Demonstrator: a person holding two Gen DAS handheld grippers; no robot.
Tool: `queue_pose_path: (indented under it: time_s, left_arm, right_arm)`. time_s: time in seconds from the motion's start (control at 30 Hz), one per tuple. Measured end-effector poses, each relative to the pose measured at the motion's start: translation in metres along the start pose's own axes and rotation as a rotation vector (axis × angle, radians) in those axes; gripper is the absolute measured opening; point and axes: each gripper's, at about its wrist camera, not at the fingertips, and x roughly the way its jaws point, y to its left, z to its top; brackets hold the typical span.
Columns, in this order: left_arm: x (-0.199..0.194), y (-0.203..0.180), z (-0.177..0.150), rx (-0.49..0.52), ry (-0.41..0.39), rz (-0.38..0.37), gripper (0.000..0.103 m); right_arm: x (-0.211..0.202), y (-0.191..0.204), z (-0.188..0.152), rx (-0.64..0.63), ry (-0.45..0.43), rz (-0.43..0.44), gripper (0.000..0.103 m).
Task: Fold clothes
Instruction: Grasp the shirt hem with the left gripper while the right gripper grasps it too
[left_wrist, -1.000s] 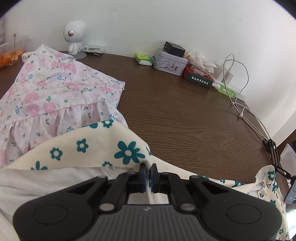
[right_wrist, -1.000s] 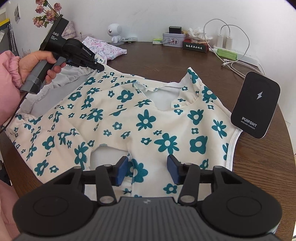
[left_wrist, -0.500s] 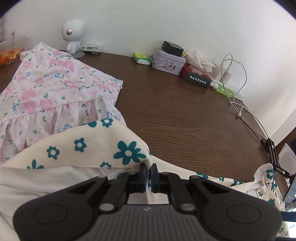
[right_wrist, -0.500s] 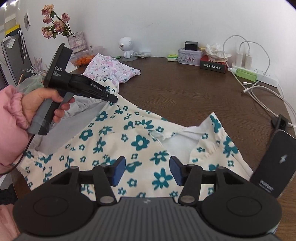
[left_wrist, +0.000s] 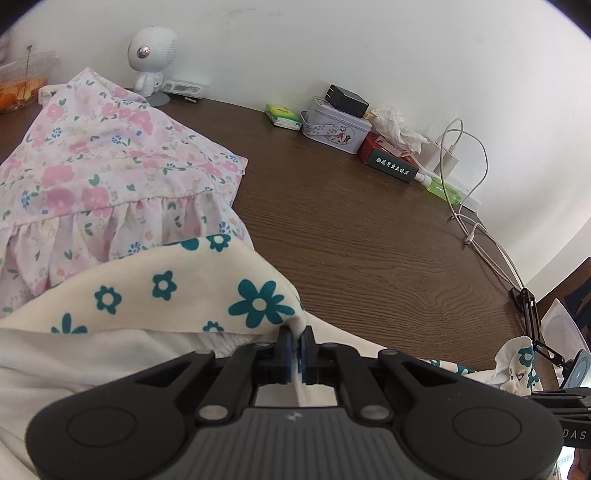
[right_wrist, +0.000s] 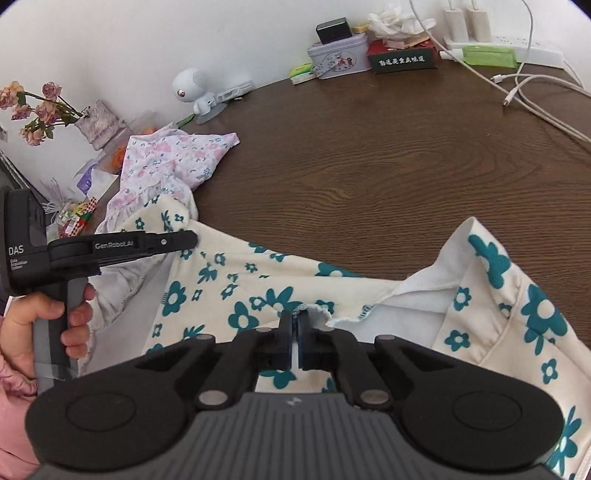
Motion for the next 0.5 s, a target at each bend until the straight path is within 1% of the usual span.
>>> queue_pose_path:
  time_s: [0.13, 0.27, 0.3, 0.33, 0.37, 0.4, 0.43, 0.47, 0.5]
  left_arm:
    - [0.001, 0.004, 0.0, -0.018, -0.004, -0.007, 0.003]
    - [0.002, 0.008, 0.001, -0.035, -0.008, -0.014, 0.003]
    - [0.003, 0.009, 0.001, -0.04, -0.009, -0.015, 0.003]
    - [0.003, 0.01, 0.001, -0.044, -0.01, -0.018, 0.004]
    - [0.002, 0.011, 0.001, -0.05, -0.009, -0.033, 0.005]
    - [-0.002, 0.012, 0.001, -0.063, -0.007, -0.047, 0.01]
    - [-0.007, 0.013, 0.001, -0.064, -0.012, -0.06, 0.013]
    - [-0.013, 0.014, 0.001, -0.064, -0.017, -0.073, 0.024]
    - [-0.019, 0.014, 0.0, -0.063, -0.022, -0.084, 0.04]
  right_arm:
    - [-0.006, -0.005, -0.003, -0.009, -0.035, -0.028, 0.002]
    - [-0.002, -0.006, -0.01, -0.027, -0.019, -0.02, 0.002]
    - [0.0, -0.006, -0.012, -0.032, -0.013, -0.018, 0.002]
    - [-0.004, -0.007, -0.013, -0.03, -0.022, -0.008, 0.006]
    - [-0.011, -0.006, -0.013, -0.023, -0.043, 0.009, 0.016]
    - [-0.019, -0.006, -0.013, -0.016, -0.064, 0.025, 0.026]
    - [-0.029, -0.005, -0.015, -0.034, -0.085, 0.026, 0.057]
    - [-0.041, -0.001, -0.017, -0.073, -0.106, 0.014, 0.068]
    - [-0.052, 0.002, -0.021, -0.113, -0.118, -0.001, 0.069]
